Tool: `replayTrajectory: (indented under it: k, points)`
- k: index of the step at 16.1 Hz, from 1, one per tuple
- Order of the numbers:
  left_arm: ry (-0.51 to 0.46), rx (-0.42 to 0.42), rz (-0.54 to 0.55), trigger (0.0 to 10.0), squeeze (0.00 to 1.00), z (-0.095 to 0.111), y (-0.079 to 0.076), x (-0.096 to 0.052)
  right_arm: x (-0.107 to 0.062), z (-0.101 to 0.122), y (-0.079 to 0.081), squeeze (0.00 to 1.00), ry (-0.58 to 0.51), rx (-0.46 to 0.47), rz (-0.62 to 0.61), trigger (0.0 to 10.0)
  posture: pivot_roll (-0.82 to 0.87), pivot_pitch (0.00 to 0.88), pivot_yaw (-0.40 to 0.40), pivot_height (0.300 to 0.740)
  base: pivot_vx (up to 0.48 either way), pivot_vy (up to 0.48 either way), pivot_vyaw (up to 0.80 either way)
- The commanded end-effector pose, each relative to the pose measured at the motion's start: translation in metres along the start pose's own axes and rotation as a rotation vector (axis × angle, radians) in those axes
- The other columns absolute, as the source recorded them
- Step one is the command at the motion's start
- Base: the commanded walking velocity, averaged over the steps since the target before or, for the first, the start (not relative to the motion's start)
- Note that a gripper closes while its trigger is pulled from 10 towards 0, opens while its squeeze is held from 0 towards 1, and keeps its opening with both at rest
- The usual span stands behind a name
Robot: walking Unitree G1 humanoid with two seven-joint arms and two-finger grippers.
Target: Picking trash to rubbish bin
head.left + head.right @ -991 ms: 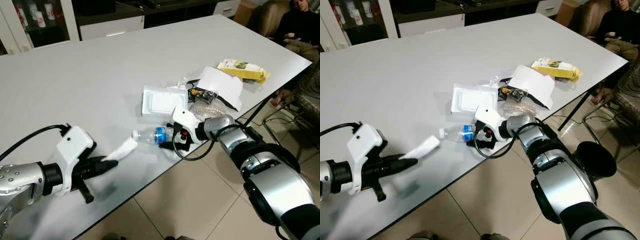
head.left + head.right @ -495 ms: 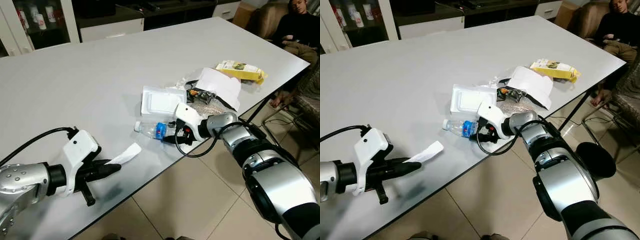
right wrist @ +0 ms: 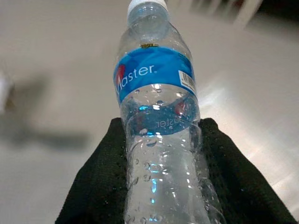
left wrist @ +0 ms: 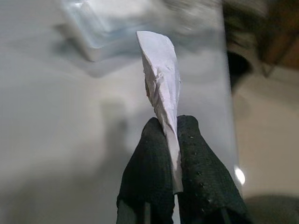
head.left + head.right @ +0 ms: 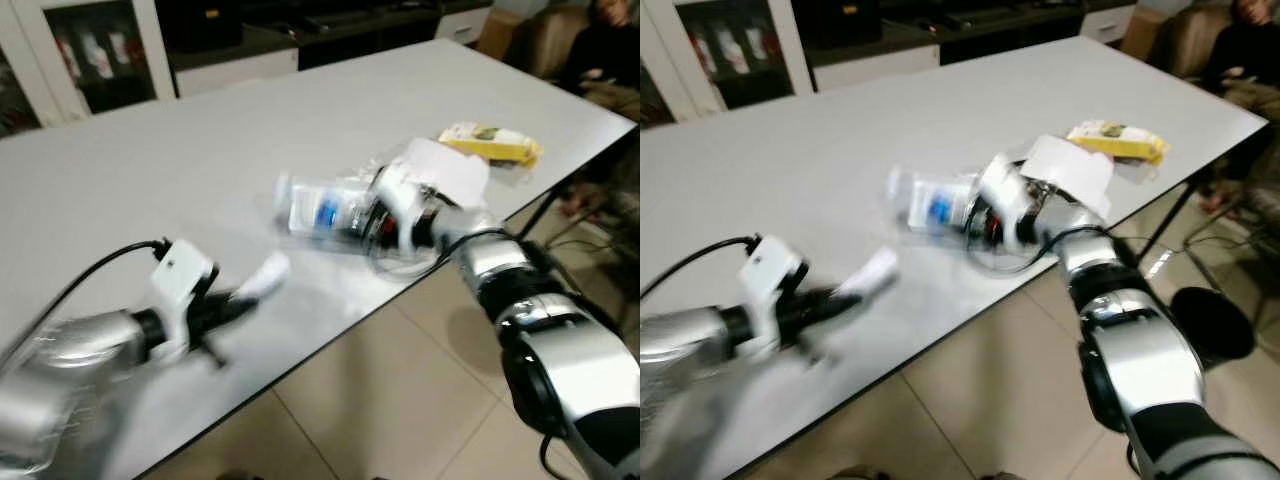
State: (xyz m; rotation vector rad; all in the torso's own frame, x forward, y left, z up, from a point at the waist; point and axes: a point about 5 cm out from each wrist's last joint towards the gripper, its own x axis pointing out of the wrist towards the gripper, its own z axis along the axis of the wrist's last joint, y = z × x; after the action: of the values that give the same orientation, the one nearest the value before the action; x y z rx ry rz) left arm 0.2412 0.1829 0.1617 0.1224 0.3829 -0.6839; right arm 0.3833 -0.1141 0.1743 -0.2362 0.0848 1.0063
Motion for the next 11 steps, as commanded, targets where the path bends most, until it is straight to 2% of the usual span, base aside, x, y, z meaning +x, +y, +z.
replayTrajectory:
  k: [1, 2, 3, 4, 5, 6, 7, 8, 9, 11]
  points:
    - [-0.003, -0.019, 0.092, 0.0, 0.00, -0.005, 0.005, 0.006, -0.014, -0.004, -0.007, 0.00, -0.059, 0.001, -0.118, 0.0, 0.05, 0.000, -0.027, 0.740, 0.000, 0.000, 0.00]
    - [-0.026, -0.013, 0.094, 0.0, 0.00, -0.006, -0.001, 0.013, -0.024, -0.008, -0.001, 0.00, -0.116, 0.005, -0.178, 0.5, 0.04, 0.000, -0.019, 0.740, 0.000, 0.000, 0.00]
    - [-0.047, -0.016, 0.121, 0.0, 0.00, -0.006, -0.003, 0.018, -0.032, -0.010, 0.005, 0.00, -0.148, 0.007, -0.233, 3.6, 0.04, 0.000, -0.019, 0.740, 0.000, 0.000, 0.00]
    - [-0.063, -0.014, 0.187, 10.0, 0.00, -0.008, -0.006, 0.029, -0.051, -0.013, 0.026, 0.00, -0.219, 0.075, -0.400, 10.0, 0.00, 0.000, 0.002, 0.740, 0.000, 0.000, 0.00]
    - [-0.078, 0.014, 0.221, 10.0, 0.00, -0.008, -0.008, 0.035, -0.065, -0.016, 0.043, 0.00, -0.239, 0.106, -0.497, 10.0, -0.02, 0.010, 0.010, 0.740, 0.000, 0.000, 0.00]
    - [-0.103, 0.006, 0.239, 10.0, 0.00, -0.008, -0.011, 0.041, -0.078, -0.020, 0.060, 0.00, -0.230, 0.075, -0.576, 10.0, -0.03, 0.020, 0.014, 0.740, 0.000, 0.000, 0.00]
    - [-0.163, -0.017, 0.259, 10.0, 0.00, -0.005, -0.014, 0.041, -0.088, -0.025, 0.079, 0.00, -0.230, 0.111, -0.634, 10.0, -0.05, 0.026, 0.018, 0.740, 0.000, 0.000, 0.00]
    - [-0.225, 0.002, 0.296, 10.0, 0.00, -0.003, -0.016, 0.039, -0.094, -0.028, 0.095, 0.00, -0.218, 0.127, -0.669, 10.0, -0.07, 0.030, 0.016, 0.740, 0.000, 0.000, 0.00]
    - [-0.239, 0.015, 0.311, 10.0, 0.00, -0.003, -0.016, 0.038, -0.095, -0.028, 0.100, 0.00, -0.210, 0.125, -0.677, 10.0, -0.07, 0.032, 0.015, 0.740, 0.000, 0.000, 0.00]
    - [-0.231, -0.052, 0.261, 10.0, 0.00, -0.012, -0.028, 0.038, -0.098, -0.032, 0.120, 0.00, -0.145, 0.139, -0.713, 10.0, -0.08, 0.041, 0.004, 0.740, 0.000, 0.000, -0.35]
